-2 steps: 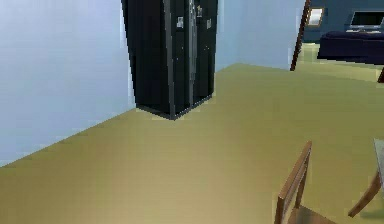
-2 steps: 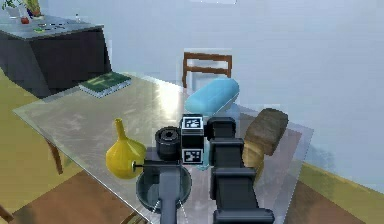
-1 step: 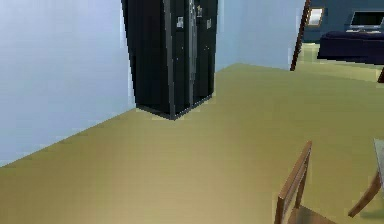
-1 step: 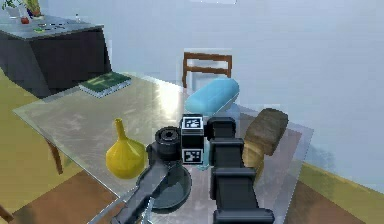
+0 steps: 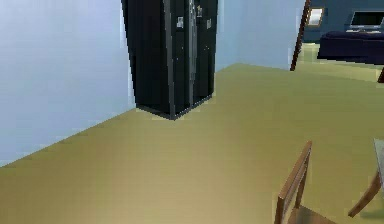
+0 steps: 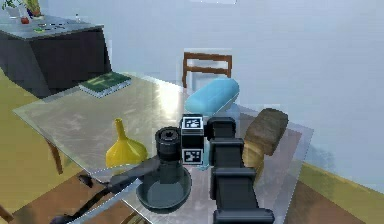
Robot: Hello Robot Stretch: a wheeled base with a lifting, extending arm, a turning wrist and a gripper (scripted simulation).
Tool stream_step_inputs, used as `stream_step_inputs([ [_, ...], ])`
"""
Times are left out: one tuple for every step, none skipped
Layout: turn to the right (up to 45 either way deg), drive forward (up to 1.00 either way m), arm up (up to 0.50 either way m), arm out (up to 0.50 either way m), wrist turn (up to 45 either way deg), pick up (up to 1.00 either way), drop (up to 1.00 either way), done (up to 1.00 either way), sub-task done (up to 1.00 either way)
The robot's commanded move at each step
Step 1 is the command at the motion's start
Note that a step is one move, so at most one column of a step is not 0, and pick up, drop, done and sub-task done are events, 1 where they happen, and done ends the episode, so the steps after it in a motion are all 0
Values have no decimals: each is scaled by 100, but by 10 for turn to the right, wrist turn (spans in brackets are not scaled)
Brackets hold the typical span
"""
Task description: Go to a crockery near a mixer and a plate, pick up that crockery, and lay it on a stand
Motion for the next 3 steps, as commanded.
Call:
stream_step_inputs([
  [0,0,0,0,450,0,0,0,0],
  [0,0,0,0,120,0,0,0,0],
  [0,0,-30,0,0,0,0,0,0],
])
